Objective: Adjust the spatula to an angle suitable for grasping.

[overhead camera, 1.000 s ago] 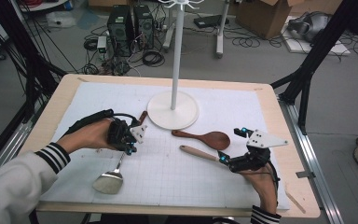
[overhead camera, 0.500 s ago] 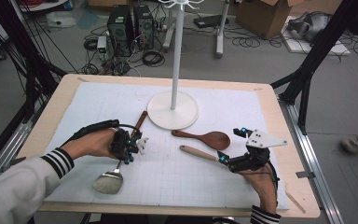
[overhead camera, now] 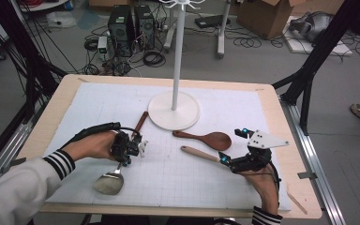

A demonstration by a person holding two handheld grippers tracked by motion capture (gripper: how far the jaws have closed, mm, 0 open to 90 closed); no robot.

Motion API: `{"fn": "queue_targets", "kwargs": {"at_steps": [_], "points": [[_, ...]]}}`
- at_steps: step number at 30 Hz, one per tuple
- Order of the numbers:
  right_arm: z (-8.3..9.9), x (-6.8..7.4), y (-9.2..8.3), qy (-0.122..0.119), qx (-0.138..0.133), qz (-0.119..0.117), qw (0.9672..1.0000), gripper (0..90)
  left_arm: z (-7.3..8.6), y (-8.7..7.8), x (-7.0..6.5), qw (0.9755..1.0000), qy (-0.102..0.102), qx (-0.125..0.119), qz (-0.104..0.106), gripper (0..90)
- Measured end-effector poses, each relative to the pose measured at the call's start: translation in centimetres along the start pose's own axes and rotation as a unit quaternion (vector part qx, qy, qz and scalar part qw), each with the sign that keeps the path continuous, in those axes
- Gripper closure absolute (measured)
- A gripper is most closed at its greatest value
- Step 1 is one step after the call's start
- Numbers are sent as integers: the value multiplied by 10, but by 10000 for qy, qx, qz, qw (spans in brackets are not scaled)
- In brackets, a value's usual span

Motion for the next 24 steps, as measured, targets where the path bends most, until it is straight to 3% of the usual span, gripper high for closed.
{"fn": "queue_targets", "kwargs": {"at_steps": [24], "points": [[0,0,-1,16,2,-9,10000,7,9,-2,-2,10000,-26,79,19,900]]}}
Point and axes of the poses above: each handheld gripper's, and its own axes: y roughly forward along the jaws, z roughly out of its underside, x roughly to its left, the point moved 4 cm from there along y, roughly forward along the jaws, and after that the axes turned 3 degrees about z, right-handed, at the moved point
